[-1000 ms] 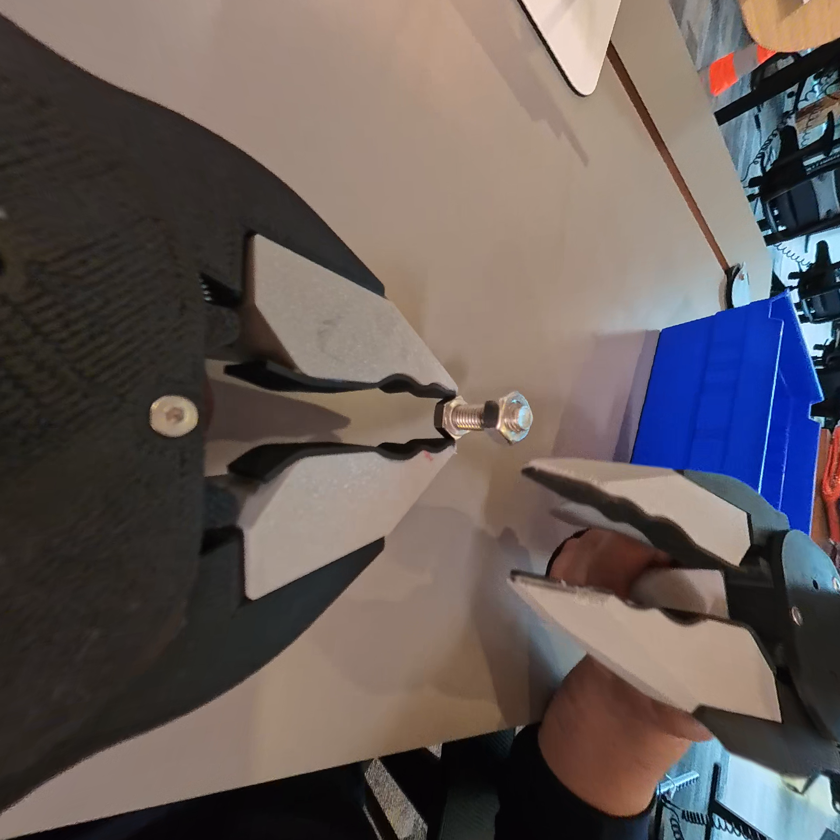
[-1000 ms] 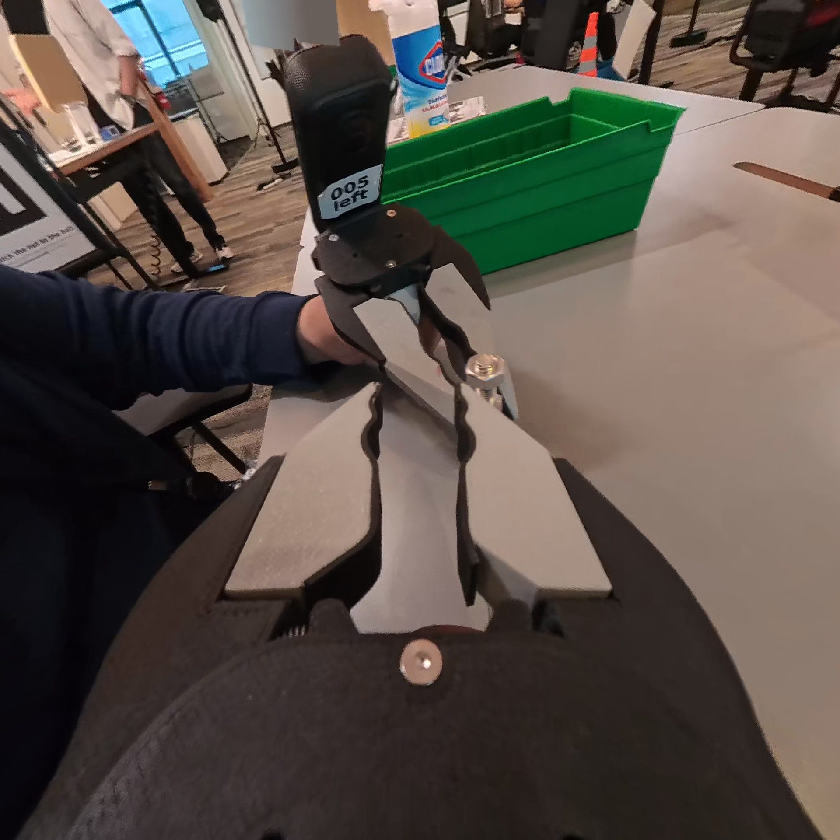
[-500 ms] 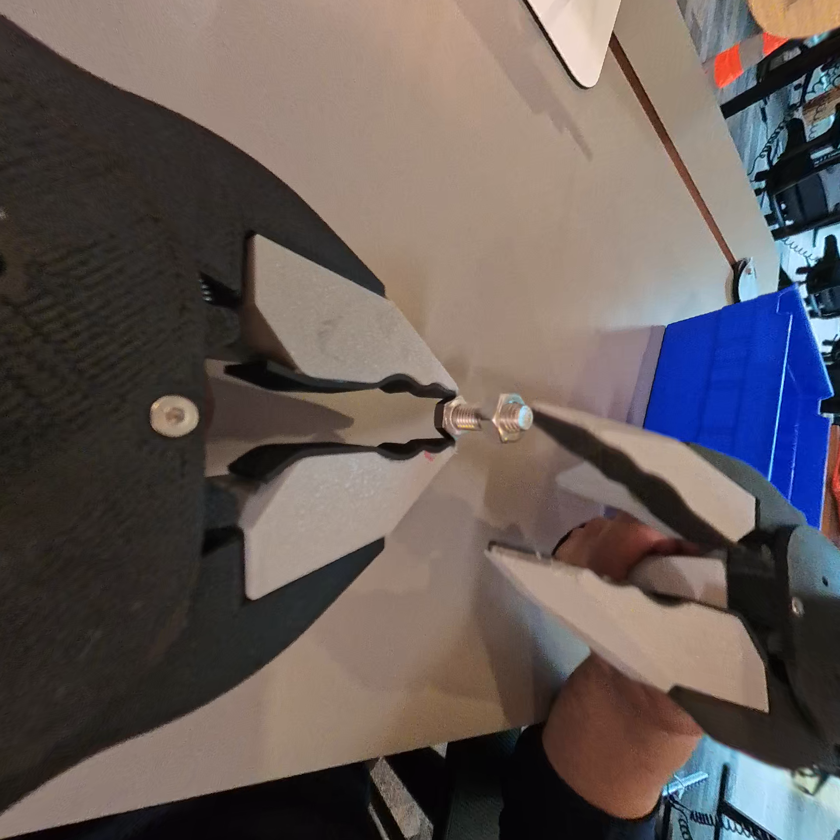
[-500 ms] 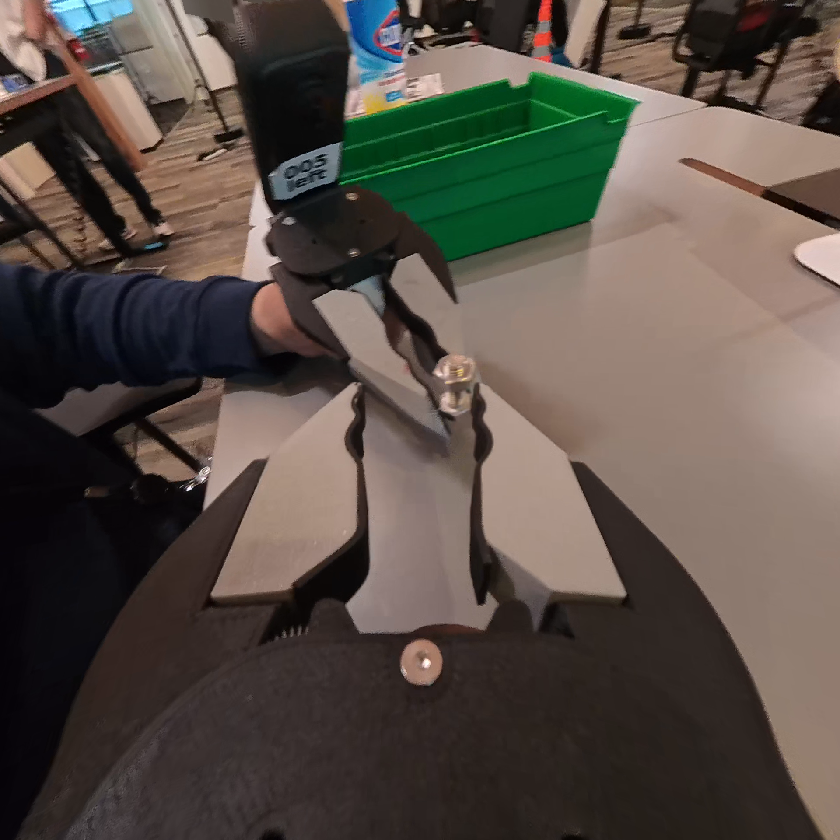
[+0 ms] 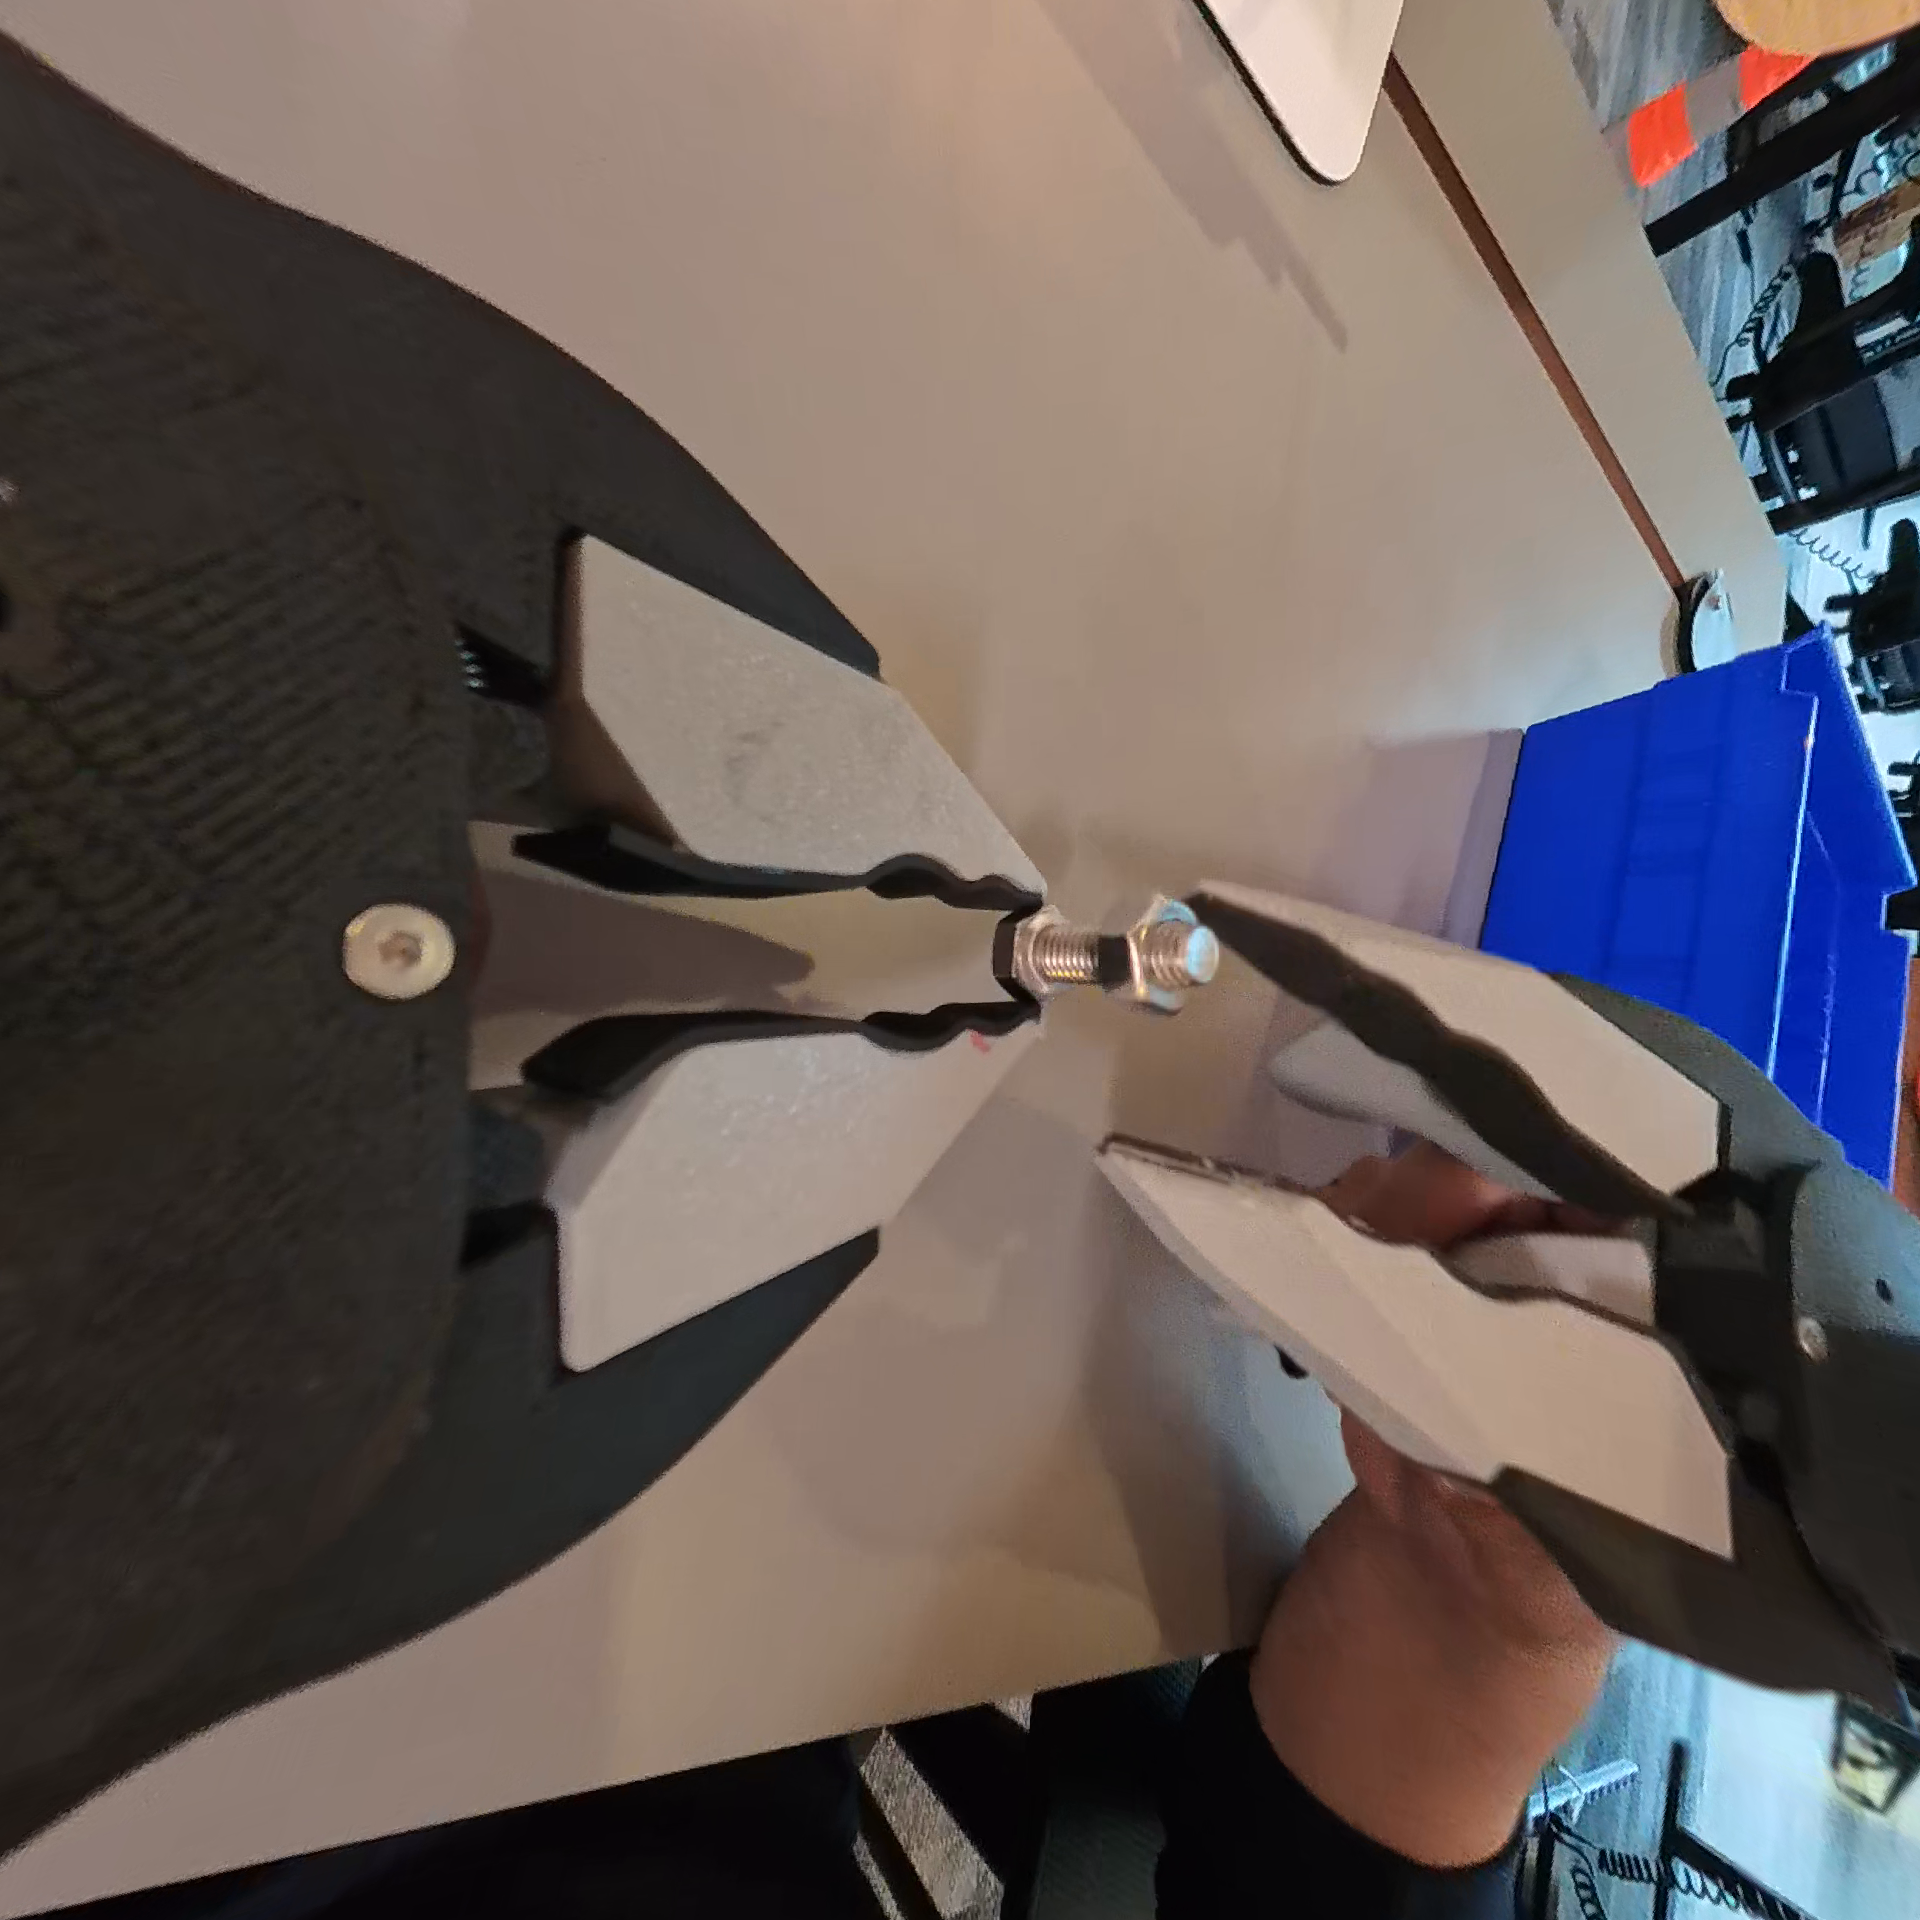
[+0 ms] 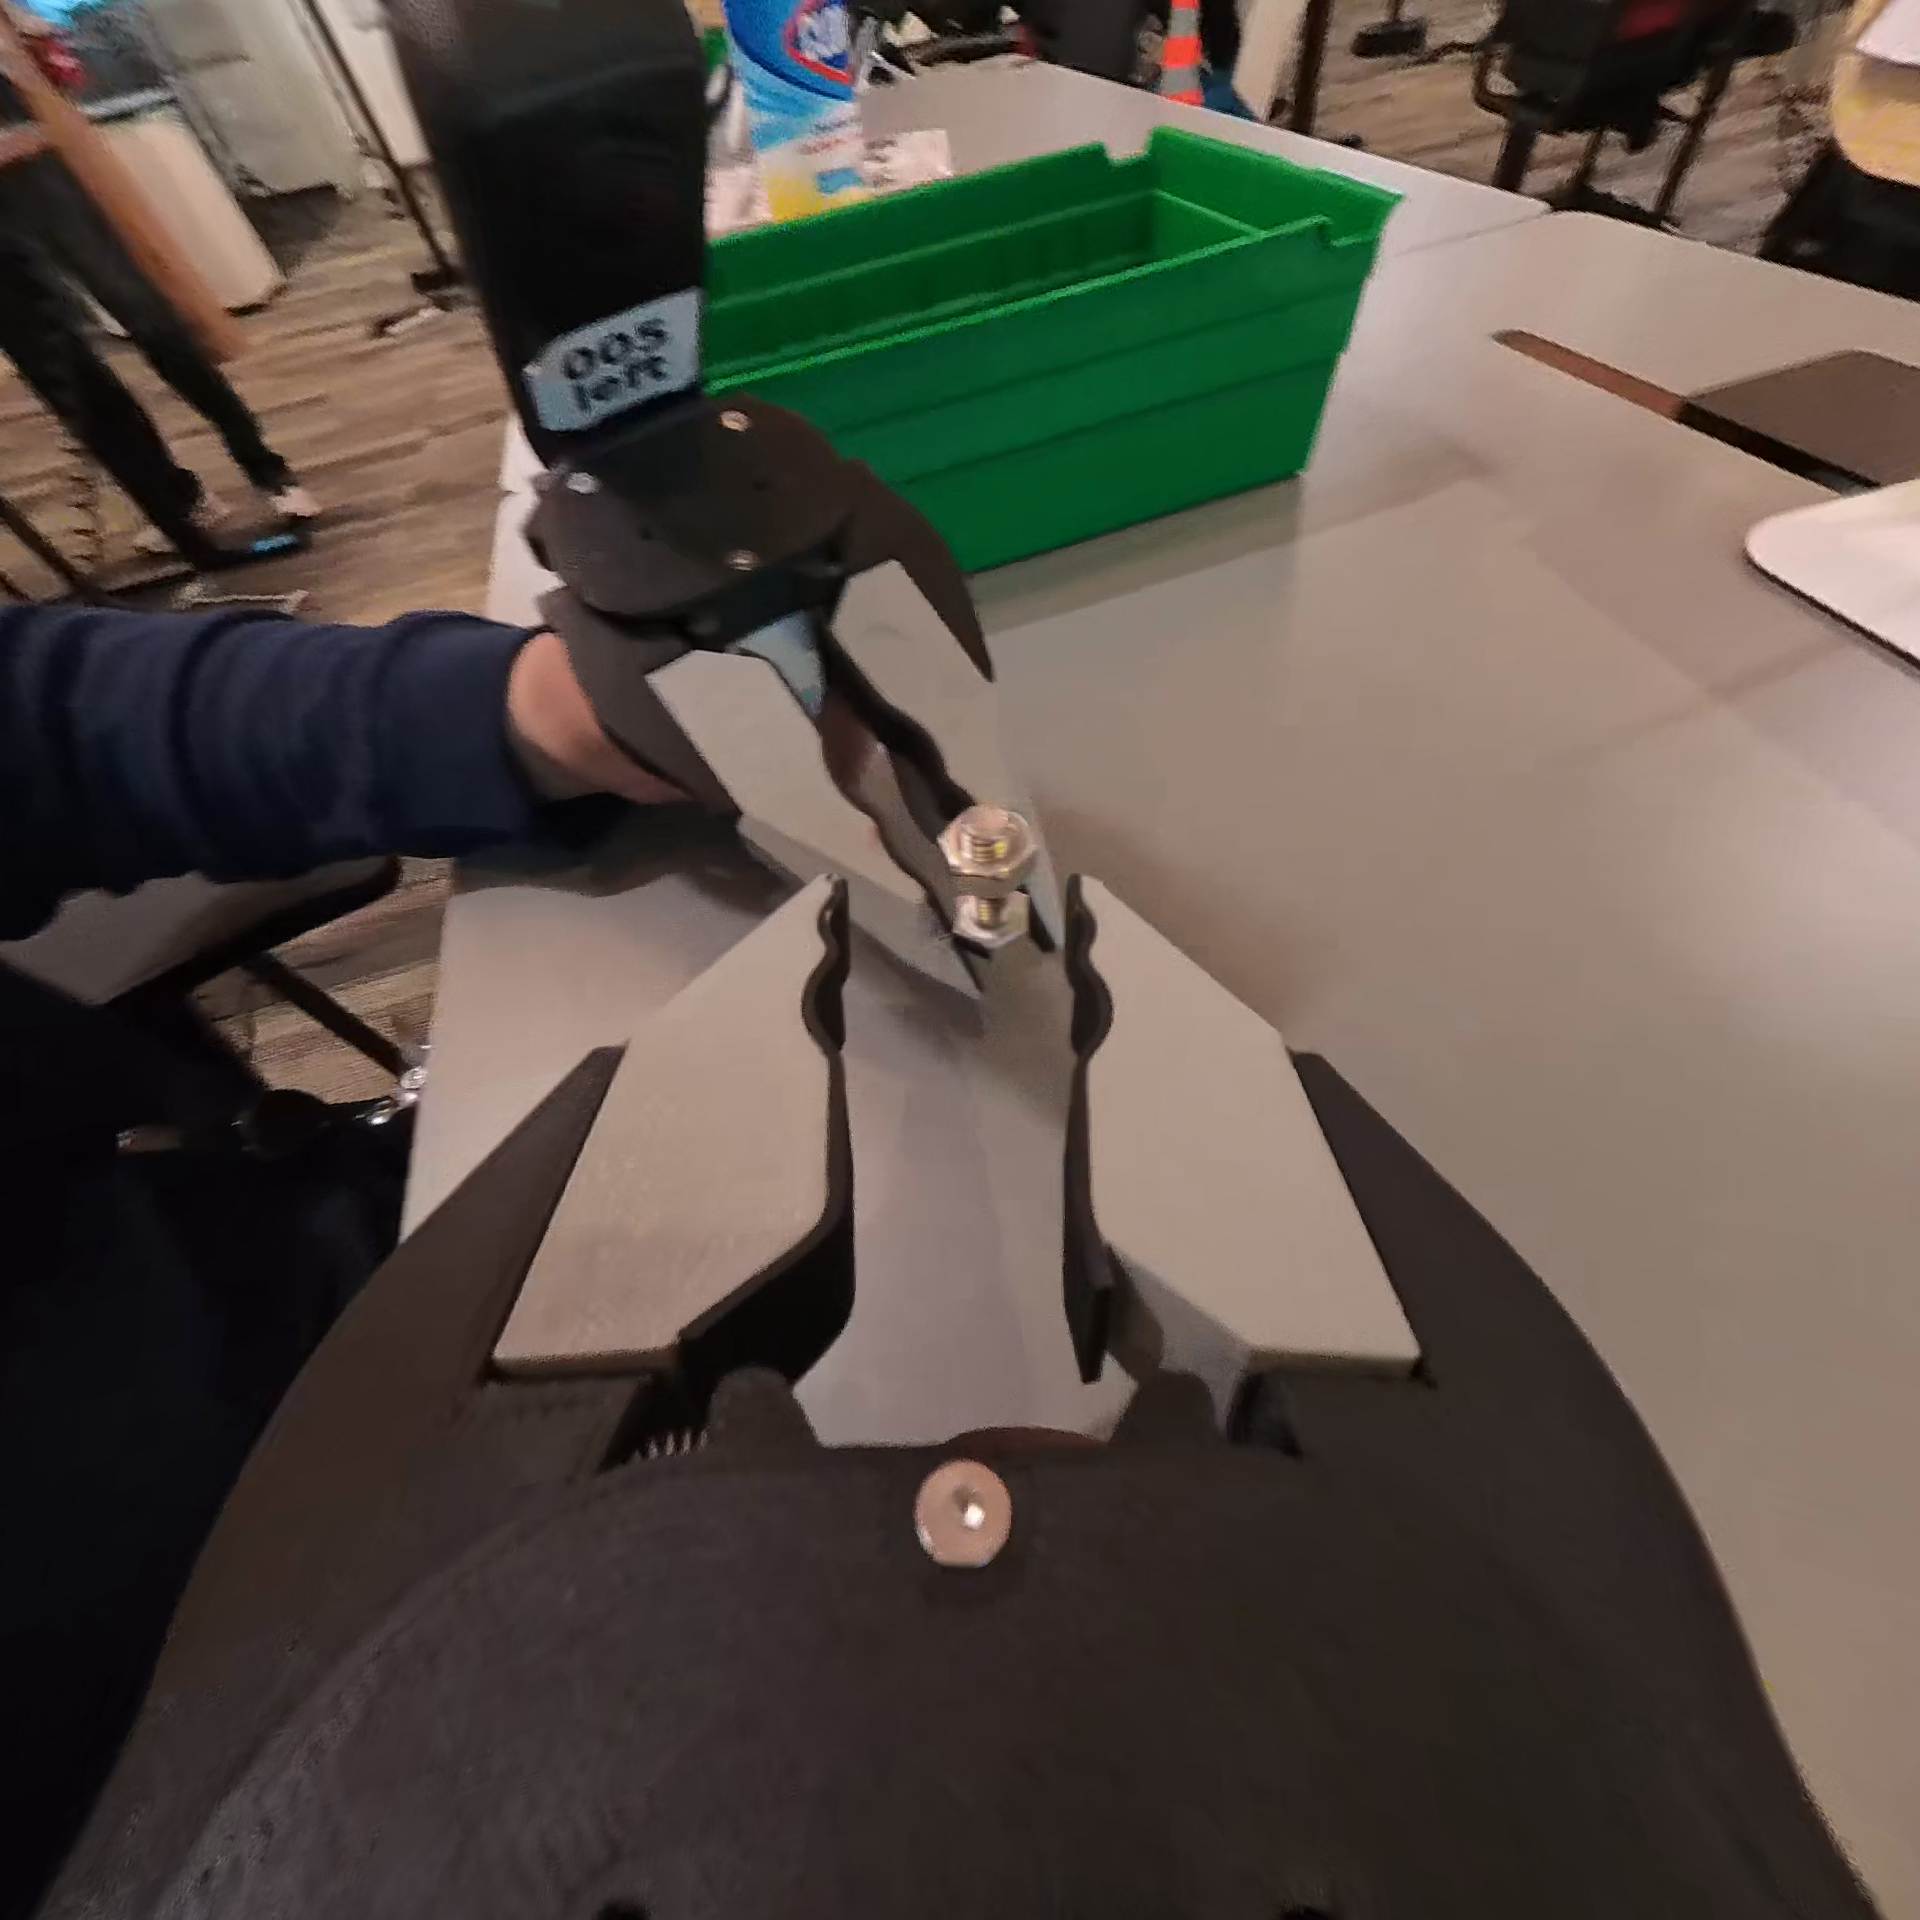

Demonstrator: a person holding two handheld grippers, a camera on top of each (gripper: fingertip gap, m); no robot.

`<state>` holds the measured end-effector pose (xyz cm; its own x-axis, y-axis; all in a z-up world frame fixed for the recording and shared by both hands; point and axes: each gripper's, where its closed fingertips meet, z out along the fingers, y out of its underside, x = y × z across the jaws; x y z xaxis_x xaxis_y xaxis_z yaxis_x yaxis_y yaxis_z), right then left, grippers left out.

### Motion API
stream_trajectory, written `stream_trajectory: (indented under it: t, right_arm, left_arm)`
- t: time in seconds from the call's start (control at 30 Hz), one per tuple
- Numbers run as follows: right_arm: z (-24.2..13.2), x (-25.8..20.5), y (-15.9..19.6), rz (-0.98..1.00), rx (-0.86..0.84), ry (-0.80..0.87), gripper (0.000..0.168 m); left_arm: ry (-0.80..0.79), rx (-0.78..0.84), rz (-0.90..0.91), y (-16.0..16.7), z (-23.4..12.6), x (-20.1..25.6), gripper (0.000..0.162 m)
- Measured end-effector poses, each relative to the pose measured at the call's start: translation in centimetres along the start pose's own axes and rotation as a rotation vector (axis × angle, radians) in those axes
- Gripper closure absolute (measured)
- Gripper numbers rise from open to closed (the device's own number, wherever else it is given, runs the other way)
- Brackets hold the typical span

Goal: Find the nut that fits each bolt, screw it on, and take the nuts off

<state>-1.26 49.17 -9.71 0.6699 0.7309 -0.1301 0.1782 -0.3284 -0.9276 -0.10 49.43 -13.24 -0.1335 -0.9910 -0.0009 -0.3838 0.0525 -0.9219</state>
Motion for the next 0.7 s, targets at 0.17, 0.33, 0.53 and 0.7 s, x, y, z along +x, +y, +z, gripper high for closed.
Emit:
stream_trajectory:
  t: [0.17, 0.33, 0.53, 0.7]
  right_arm:
    - [0.4, -1.3, 0.1, -0.016, -0.021, -0.046, 0.122]
    - [-0.6, -2.7, -0.6, -0.034, 0.009, -0.153, 0.144]
    - [-0.6, 1.0, -0.7, 0.048, 0.017, 0.026, 0.118]
    - [-0.8, -3.5, -0.4, 0.0, -0.008, -0.17, 0.14]
  left_arm:
    - [-0.006, -0.005, -0.001, 0.1, 0.0, -0.1, 0.146]
    - [-0.021, 0.003, -0.03, 0.1, -0.3, -0.7, 0.146]
    - [-0.009, -0.006, -0.004, 0.1, 0.0, -0.2, 0.146]
    - [-0.022, 0.0, -0.013, 0.1, -0.1, -0.5, 0.146]
